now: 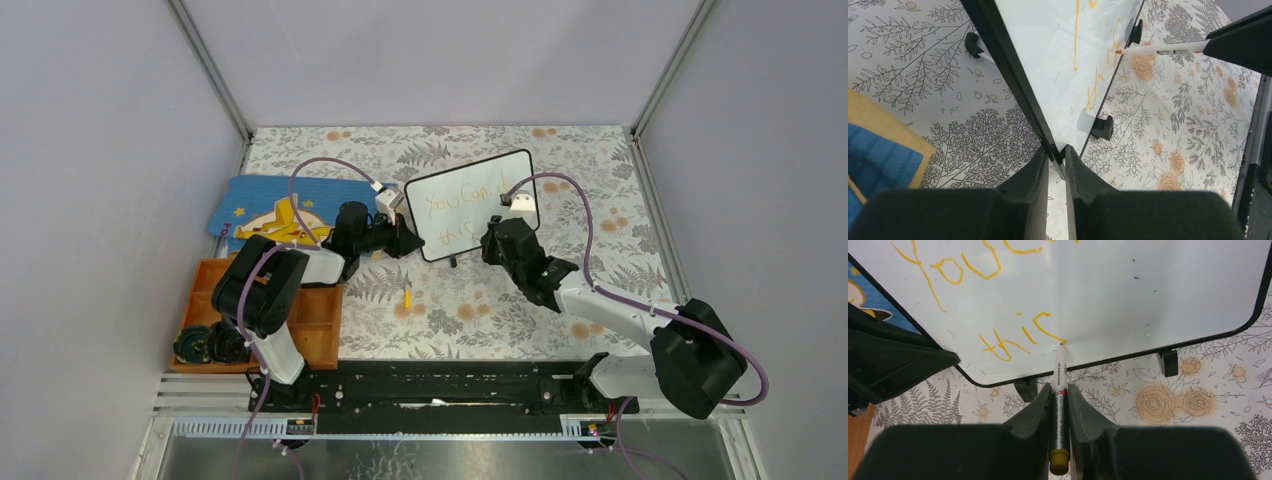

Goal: Write a sentence on the whiteboard

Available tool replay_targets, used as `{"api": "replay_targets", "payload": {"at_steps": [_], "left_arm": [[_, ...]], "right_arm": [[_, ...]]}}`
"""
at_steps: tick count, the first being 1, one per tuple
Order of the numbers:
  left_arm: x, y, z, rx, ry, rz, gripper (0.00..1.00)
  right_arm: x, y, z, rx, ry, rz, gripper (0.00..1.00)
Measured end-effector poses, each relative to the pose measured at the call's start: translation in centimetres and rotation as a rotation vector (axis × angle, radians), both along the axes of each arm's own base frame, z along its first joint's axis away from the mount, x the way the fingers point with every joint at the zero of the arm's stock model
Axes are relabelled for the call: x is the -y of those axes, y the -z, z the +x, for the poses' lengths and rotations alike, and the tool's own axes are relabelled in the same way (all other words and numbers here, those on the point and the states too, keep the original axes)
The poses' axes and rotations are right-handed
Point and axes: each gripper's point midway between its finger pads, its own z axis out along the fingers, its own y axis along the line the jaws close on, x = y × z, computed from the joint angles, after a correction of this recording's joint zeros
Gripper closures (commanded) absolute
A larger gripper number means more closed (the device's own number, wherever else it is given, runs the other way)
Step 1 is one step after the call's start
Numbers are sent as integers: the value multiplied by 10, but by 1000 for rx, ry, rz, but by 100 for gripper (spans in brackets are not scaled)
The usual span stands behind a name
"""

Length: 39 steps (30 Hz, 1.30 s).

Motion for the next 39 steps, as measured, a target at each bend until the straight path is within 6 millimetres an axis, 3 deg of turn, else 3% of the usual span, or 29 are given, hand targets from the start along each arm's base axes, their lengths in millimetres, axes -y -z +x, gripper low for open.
{"api": "replay_targets", "payload": {"at_steps": [31, 34, 39], "left_arm": [[0, 1, 0, 0, -4, 4, 77], [0, 0, 0, 4, -4, 9, 76], [-1, 1, 0, 11, -5, 21, 73]], "right_arm": [[-19, 8, -10, -53, -109, 44, 100], [-18, 0, -11, -39, -110, 54, 100], [-9, -44, -19, 54, -115, 100, 100]]}}
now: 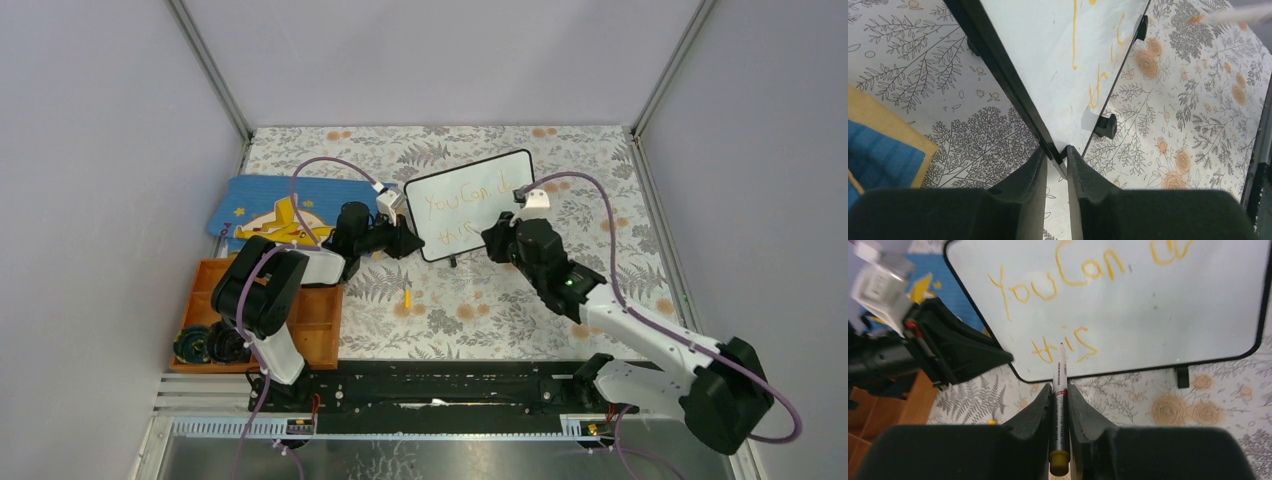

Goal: Write a sentence on the whiteboard

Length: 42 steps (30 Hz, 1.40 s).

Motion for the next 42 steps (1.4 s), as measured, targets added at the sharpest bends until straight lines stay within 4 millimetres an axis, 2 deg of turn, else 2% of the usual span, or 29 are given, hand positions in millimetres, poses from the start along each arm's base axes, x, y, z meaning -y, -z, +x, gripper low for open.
{"api": "replay_targets", "payload": {"at_steps": [2, 6, 9, 13, 16, 19, 24, 36, 42], "left_arm": [[0, 1, -1, -1, 2, 5, 73], [0, 6, -4, -17, 6, 24, 71], [-2, 9, -5, -26, 5, 34, 71], [-2, 10, -5, -26, 4, 39, 70], [-2, 10, -5, -24, 4, 40, 70], [-2, 10, -5, -23, 4, 41, 70], [-3, 9, -4, -21, -3, 44, 70], [-3, 9, -4, -20, -5, 46, 70], [-3, 9, -5, -18, -4, 48, 70]], "right_arm": [[7, -21, -3, 52, 11, 21, 100], [20, -46, -12, 110, 28, 37, 100], [29, -57, -18, 135, 38, 43, 100], [42, -61, -25, 165, 67, 38, 100], [52, -53, -27, 171, 94, 21, 100], [58, -34, -28, 146, 114, -9, 100], [56, -9, -27, 80, 131, -16, 100], [44, 18, -12, 39, 149, -22, 100], [40, 22, -8, 39, 143, -34, 100]]}}
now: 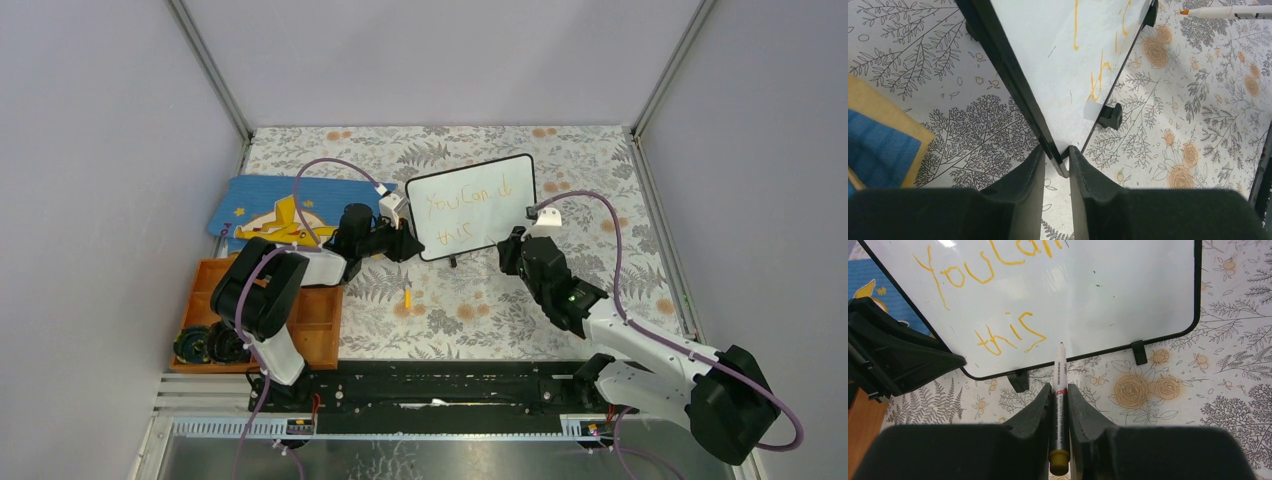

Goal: Write a sentence on the whiteboard

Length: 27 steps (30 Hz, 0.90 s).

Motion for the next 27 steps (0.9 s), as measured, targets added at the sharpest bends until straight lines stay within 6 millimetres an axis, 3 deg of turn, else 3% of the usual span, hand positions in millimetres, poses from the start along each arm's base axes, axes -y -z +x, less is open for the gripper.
{"api": "replay_targets", "payload": {"at_steps": [6, 15, 27], "left_arm": [[0, 0, 0, 0, -1, 1, 70], [0, 0, 0, 1, -1, 2, 70], [0, 0, 0, 4, -1, 4, 70]], "right_arm": [[-2, 0, 3, 8, -5, -2, 100], [-6, 18, 6, -30, -11, -30, 100], [-10, 20, 10, -29, -6, -15, 100]]}}
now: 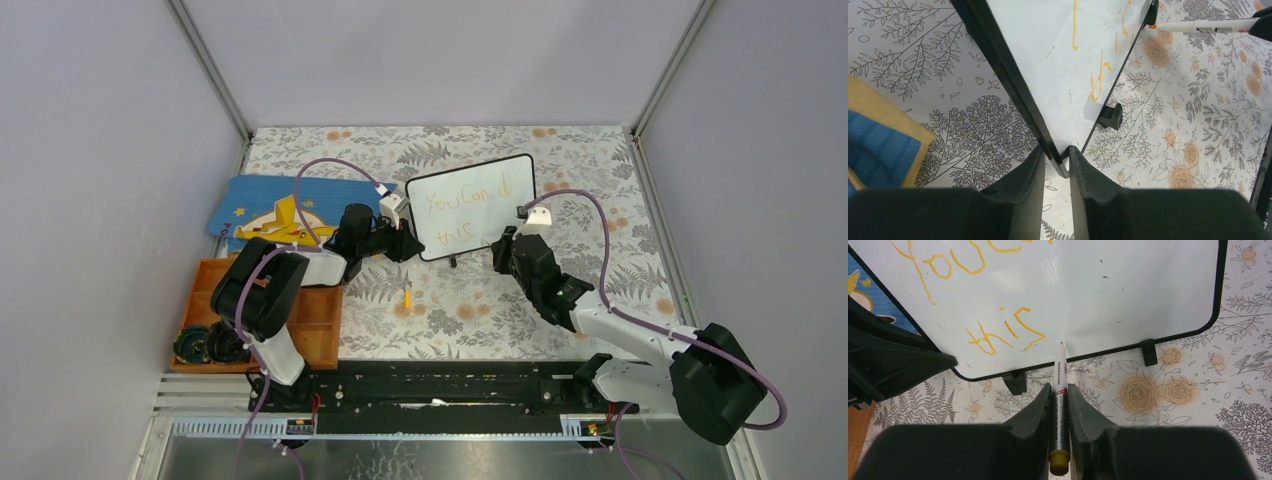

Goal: Write a sentence on the whiteboard

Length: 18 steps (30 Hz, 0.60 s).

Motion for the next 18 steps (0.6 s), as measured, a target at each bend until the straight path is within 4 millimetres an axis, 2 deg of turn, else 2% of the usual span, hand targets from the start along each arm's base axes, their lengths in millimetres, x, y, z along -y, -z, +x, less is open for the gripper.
{"api": "replay_targets", "payload": {"at_steps": [18], "left_arm": [[1, 2, -1, 0, 1, 11, 70]], "right_arm": [[-3, 11, 3, -26, 12, 7, 100]]}}
